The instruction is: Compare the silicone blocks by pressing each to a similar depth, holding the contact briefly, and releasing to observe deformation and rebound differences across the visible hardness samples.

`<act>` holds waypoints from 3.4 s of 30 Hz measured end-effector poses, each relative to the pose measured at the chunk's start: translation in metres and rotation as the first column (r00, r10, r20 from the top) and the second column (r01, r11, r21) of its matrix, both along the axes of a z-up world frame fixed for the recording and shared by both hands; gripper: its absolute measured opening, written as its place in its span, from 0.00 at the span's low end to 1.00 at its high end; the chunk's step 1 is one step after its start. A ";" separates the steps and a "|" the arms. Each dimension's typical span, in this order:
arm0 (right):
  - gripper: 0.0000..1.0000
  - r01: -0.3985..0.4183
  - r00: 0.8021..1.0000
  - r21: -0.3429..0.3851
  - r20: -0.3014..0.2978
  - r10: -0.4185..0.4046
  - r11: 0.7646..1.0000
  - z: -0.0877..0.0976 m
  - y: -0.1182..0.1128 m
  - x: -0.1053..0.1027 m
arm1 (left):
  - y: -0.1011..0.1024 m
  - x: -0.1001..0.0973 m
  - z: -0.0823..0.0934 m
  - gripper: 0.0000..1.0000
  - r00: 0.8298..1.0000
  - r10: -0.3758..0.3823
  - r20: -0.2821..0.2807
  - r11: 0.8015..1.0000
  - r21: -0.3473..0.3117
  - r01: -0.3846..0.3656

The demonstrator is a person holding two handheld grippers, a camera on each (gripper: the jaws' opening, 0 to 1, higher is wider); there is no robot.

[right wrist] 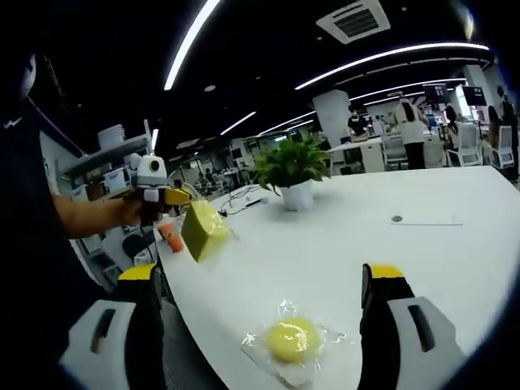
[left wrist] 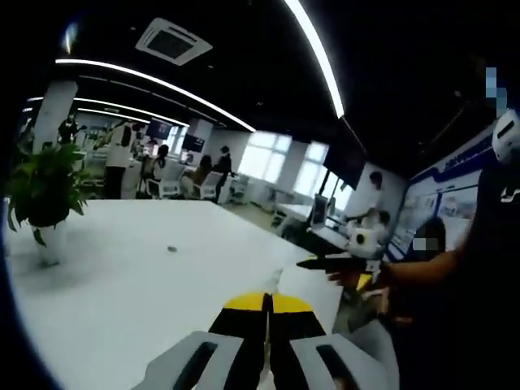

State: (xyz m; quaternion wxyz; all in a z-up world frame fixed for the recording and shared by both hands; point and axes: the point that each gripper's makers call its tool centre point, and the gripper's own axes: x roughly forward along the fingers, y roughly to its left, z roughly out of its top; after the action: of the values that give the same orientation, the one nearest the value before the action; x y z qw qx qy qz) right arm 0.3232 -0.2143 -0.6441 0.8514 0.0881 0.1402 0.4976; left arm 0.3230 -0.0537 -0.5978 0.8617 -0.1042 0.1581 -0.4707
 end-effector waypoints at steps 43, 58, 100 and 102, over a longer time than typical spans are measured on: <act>0.31 -0.273 0.962 0.346 0.066 0.267 0.898 0.049 0.086 -0.036 | -0.056 -0.036 0.050 0.00 0.991 -0.125 0.039 0.978 -0.161 0.129; 0.20 -0.322 0.947 0.273 0.104 0.304 0.907 0.068 0.091 -0.038 | -0.040 -0.036 0.045 0.00 0.996 -0.076 0.038 0.985 -0.150 0.080; 0.02 -0.332 0.931 0.227 -0.078 0.357 0.915 0.062 0.097 -0.039 | -0.037 -0.037 0.040 0.00 0.994 -0.059 0.090 0.991 -0.118 0.070; 0.02 -0.332 0.931 0.231 -0.077 0.357 0.915 0.062 0.098 -0.039 | -0.036 -0.036 0.040 0.00 0.994 -0.058 0.088 0.989 -0.128 0.069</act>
State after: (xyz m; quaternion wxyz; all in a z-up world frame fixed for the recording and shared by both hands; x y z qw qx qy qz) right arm 0.2844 -0.1165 -0.5816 0.7261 0.1820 0.1491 0.6461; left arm 0.2865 -0.0898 -0.5573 0.8436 -0.1355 0.0935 -0.5111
